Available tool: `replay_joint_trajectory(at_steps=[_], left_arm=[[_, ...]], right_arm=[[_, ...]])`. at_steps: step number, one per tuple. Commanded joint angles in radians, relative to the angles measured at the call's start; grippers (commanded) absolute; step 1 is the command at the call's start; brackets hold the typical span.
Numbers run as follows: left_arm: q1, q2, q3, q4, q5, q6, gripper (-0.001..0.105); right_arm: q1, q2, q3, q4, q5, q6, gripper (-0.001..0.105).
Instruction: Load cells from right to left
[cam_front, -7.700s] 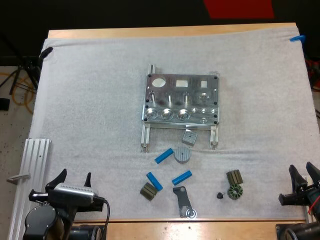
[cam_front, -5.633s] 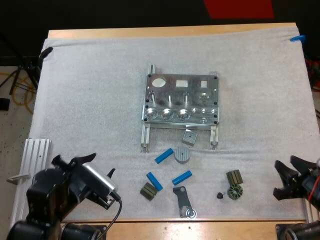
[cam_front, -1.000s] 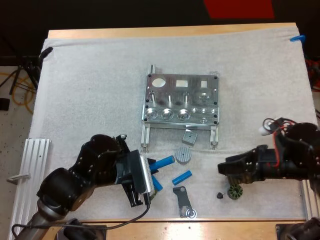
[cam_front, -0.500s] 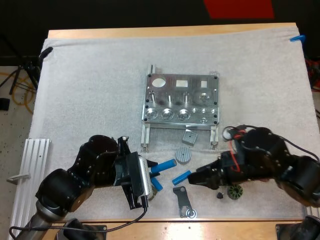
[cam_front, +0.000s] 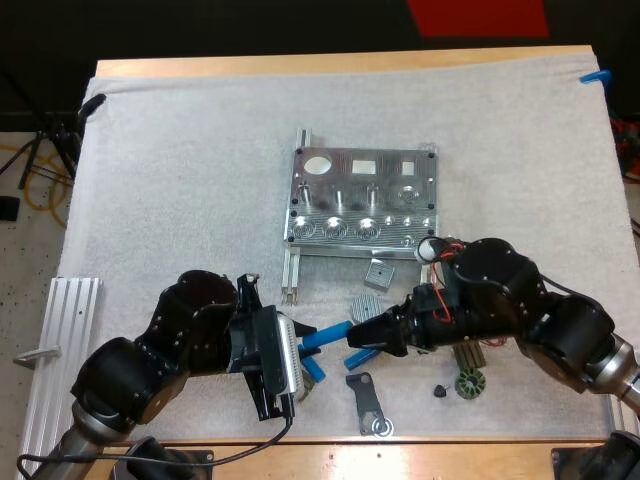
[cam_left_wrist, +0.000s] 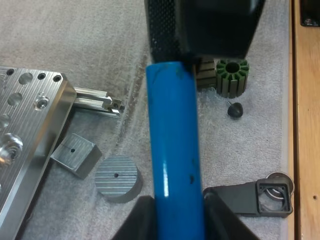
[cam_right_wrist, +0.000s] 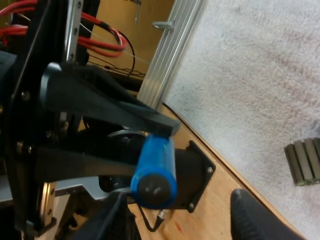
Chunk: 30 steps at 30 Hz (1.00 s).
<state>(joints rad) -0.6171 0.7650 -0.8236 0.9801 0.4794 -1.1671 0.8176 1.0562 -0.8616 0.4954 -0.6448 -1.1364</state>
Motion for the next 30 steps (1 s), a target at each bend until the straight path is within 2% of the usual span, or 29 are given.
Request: replay_joint_trajectory(at_steps=[1,12,19,30], left_arm=[[-0.005,-0.005,-0.008,-0.007,0.012,0.006,0.0],[-0.005,-0.005,-0.006,-0.007,0.019,0.05,0.0],[-0.005,-0.005,0.027,-0.007,0.019,0.05,0.0],[-0.005,-0.003,0.028,-0.021,0.019,0.05,0.0]], right_arm=[[0.002,0.003,-0.008,-0.022,-0.013,0.002,0.046],[0.002,0.062,-0.008,-0.045,-0.063,0.025,0.046],[0.002,0.062,-0.008,-0.067,-0.074,0.059,0.046],[0.002,0.071,-0.008,-0.067,-0.085,0.064,0.046]])
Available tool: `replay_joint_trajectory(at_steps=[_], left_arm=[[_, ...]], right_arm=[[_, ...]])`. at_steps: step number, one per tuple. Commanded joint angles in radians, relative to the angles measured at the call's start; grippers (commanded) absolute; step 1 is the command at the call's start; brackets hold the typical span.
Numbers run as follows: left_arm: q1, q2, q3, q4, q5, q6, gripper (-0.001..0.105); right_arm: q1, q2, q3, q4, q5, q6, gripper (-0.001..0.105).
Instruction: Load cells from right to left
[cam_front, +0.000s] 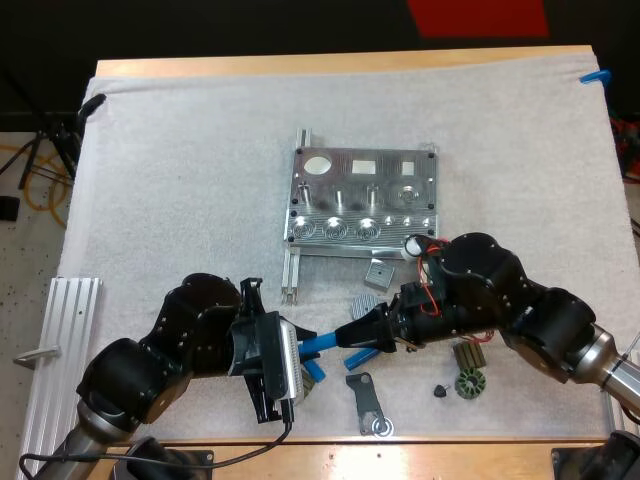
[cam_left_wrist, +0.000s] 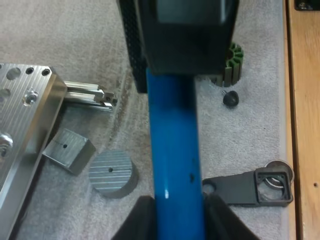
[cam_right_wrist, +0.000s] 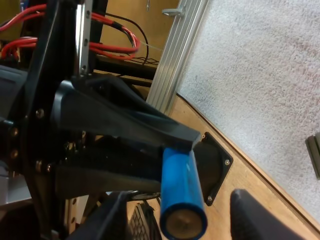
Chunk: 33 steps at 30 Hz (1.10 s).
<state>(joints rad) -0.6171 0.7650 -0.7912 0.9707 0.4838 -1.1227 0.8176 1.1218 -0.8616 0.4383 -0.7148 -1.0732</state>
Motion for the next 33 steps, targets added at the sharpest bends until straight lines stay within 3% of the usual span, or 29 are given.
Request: replay_joint_trajectory(at_steps=[1,17,19,24,33], left_arm=[[-0.005,-0.002,-0.004,-0.011,0.015,0.006,0.0],[-0.005,0.028,-0.004,-0.009,0.015,0.006,0.0],[-0.005,0.028,-0.004,-0.009,0.015,0.006,0.0],[-0.005,0.028,-0.004,-0.009,0.015,0.006,0.0],[-0.005,0.028,-0.006,-0.011,0.015,0.006,0.0]], right_arm=[[0.002,0.009,-0.008,-0.01,-0.018,0.001,0.046],[0.002,0.046,-0.008,-0.024,-0.031,0.004,0.045],[0.002,0.046,-0.008,-0.026,-0.031,0.004,0.038],[0.002,0.046,-0.008,-0.056,-0.031,-0.001,0.006],[0.002,0.046,-0.008,-0.061,-0.051,-0.007,0.002]])
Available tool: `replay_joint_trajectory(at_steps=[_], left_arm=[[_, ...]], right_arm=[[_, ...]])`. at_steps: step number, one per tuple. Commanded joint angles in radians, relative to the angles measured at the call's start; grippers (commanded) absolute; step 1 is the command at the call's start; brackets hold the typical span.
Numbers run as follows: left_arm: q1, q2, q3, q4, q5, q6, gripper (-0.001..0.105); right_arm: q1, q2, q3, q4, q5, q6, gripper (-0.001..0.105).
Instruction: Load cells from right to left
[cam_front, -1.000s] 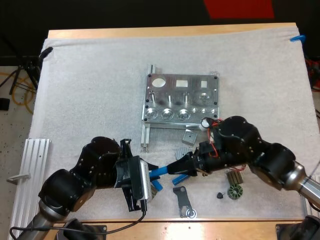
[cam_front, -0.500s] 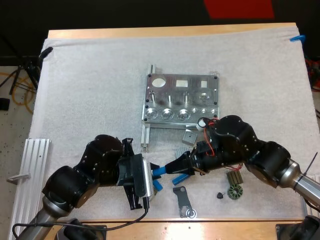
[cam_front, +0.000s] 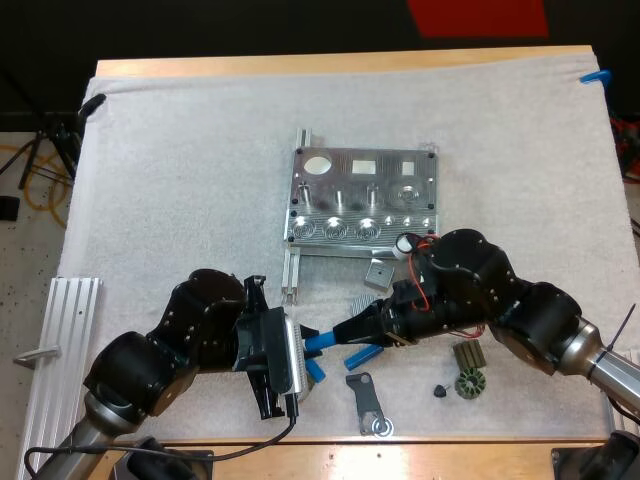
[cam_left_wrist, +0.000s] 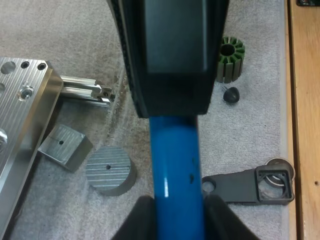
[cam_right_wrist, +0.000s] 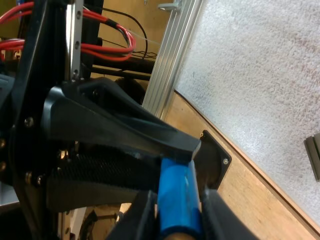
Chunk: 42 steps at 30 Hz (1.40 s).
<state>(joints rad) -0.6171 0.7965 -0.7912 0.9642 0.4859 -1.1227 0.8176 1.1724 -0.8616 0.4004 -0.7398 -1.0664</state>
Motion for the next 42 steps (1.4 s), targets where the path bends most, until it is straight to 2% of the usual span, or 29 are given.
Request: replay_joint_trajectory(at_steps=[1,4,7,9,12,13,15,19,22,24,26,31,34,37,42], left_arm=[[-0.005,-0.003,-0.006,-0.005,0.013,0.006,0.0],[-0.005,-0.003,-0.008,-0.005,0.013,0.006,0.005],[-0.005,-0.003,-0.012,-0.005,0.013,0.004,0.022],[-0.005,-0.003,-0.02,0.004,0.013,-0.007,0.04],[-0.005,-0.003,-0.04,0.012,0.01,-0.032,0.057],[-0.005,-0.003,-0.044,0.013,0.004,-0.039,0.059],[-0.005,-0.003,-0.069,0.015,-0.028,-0.049,0.06],[-0.005,-0.003,-0.118,0.046,-0.068,-0.052,0.06],[-0.005,-0.003,-0.165,0.105,-0.147,-0.092,0.06],[-0.005,-0.003,-0.201,0.152,-0.242,-0.15,0.06],[-0.005,-0.01,-0.221,0.17,-0.275,-0.19,0.06],[-0.005,-0.041,-0.239,0.17,-0.309,-0.335,0.06],[-0.005,-0.076,-0.239,0.173,-0.375,-0.464,0.06],[-0.005,-0.098,-0.239,0.179,-0.406,-0.55,0.06],[-0.005,-0.125,-0.239,0.185,-0.411,-0.679,0.06]], right_arm=[[0.002,-0.005,-0.008,-0.023,-0.026,-0.014,0.002],[0.002,-0.005,-0.008,-0.023,-0.026,-0.04,0.002],[0.002,-0.005,-0.008,-0.023,-0.023,-0.07,0.002],[0.002,-0.005,-0.008,-0.023,-0.023,-0.084,0.002],[0.002,-0.005,-0.008,-0.023,-0.018,-0.113,0.002],[0.002,-0.005,-0.008,-0.023,-0.007,-0.12,0.002],[0.002,-0.005,-0.008,-0.012,0.052,-0.149,0.002],[0.0,-0.005,-0.008,0.014,0.089,-0.223,0.002],[0.0,-0.005,-0.023,0.107,0.139,-0.305,0.002],[0.0,-0.005,-0.045,0.207,0.21,-0.397,0.002],[0.0,-0.005,-0.072,0.287,0.264,-0.474,0.002],[0.0,-0.005,-0.152,0.446,0.384,-0.62,0.002],[0.0,-0.005,-0.216,0.544,0.5,-0.707,0.002],[0.0,-0.005,-0.26,0.6,0.561,-0.781,0.002],[0.0,-0.005,-0.303,0.632,0.662,-0.859,0.002]])
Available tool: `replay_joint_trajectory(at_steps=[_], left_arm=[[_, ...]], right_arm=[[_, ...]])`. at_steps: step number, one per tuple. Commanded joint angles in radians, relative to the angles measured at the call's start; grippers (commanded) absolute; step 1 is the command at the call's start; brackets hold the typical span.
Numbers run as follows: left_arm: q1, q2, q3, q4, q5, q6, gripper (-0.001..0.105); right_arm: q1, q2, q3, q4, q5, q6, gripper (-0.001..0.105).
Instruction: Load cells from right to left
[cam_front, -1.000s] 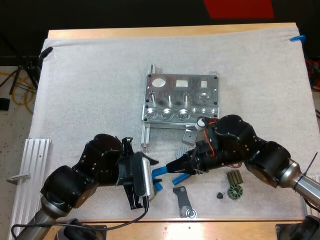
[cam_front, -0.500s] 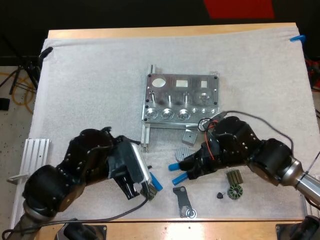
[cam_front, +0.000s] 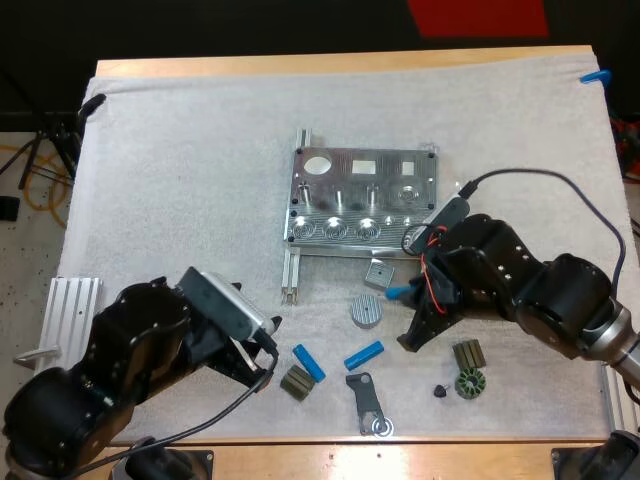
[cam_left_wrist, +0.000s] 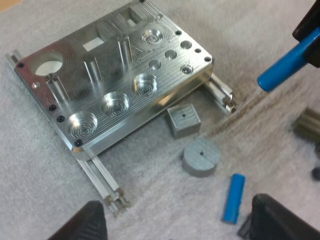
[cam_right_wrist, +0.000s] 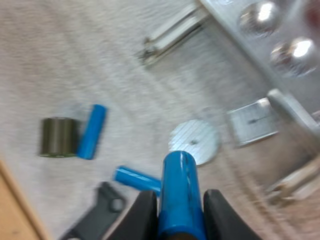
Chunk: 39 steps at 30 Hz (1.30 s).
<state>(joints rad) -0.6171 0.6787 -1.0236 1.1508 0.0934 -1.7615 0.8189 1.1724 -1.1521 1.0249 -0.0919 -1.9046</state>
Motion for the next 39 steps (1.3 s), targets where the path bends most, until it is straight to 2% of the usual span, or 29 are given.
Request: replay_joint_trajectory(at_steps=[1,8,12,15,17,19,23,27,33,39], left_arm=[[-0.005,-0.014,-0.006,-0.001,-0.019,-0.055,0.06],[-0.005,-0.052,-0.006,0.015,-0.019,-0.053,0.06],[-0.005,-0.076,-0.006,0.061,-0.025,-0.019,0.06],[-0.005,-0.085,-0.006,0.07,-0.024,-0.005,0.06],[-0.005,-0.085,-0.006,0.069,-0.031,-0.005,0.06],[-0.005,-0.085,-0.006,0.069,-0.031,-0.005,0.06],[-0.005,-0.085,-0.006,0.069,-0.031,0.003,0.06],[-0.005,-0.085,-0.006,0.069,-0.031,0.016,0.06],[-0.005,-0.085,-0.006,0.069,-0.031,0.016,0.06],[-0.005,-0.085,-0.006,0.069,-0.037,0.016,0.06]], right_arm=[[-0.001,-0.005,-0.021,0.007,0.025,-0.033,0.002],[-0.001,-0.005,-0.058,0.007,0.042,-0.074,0.002],[-0.001,-0.005,-0.075,0.004,0.07,-0.075,0.002],[-0.001,-0.005,-0.08,0.004,0.073,-0.11,0.002],[-0.001,-0.005,-0.08,0.004,0.102,-0.121,0.002],[-0.001,-0.005,-0.08,0.004,0.174,-0.137,0.002],[-0.009,0.005,-0.093,0.008,0.208,-0.145,0.002],[-0.056,0.059,-0.145,0.052,0.208,-0.145,0.002],[-0.128,0.173,-0.27,0.158,0.208,-0.232,0.002],[-0.151,0.281,-0.364,0.202,0.167,-0.23,0.001]])
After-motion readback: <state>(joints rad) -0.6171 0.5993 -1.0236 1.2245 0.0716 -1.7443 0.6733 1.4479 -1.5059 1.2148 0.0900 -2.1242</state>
